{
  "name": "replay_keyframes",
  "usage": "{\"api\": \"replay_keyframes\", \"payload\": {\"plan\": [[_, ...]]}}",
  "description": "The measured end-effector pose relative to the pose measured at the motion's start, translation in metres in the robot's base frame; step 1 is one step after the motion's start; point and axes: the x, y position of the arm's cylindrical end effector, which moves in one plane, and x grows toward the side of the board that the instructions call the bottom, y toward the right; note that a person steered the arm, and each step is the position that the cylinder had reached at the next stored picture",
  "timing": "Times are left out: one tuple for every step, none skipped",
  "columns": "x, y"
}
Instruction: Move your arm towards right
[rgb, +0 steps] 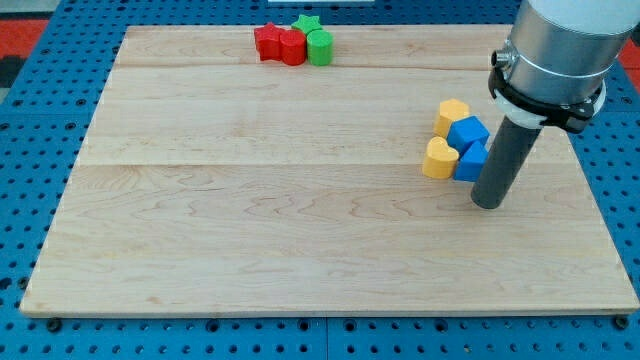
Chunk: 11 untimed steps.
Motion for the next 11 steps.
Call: {"api": "replay_keyframes", "payload": {"plan": [[0.000,0.001],[0.000,0.001],[0.000,0.001],[0.000,0.001],[0.001,0.009],[-0.012,0.092],[-0.029,0.128],[-0.032,0.128],[-0.033,0.128],[-0.033,0.128],[-0.033,0.128]]}}
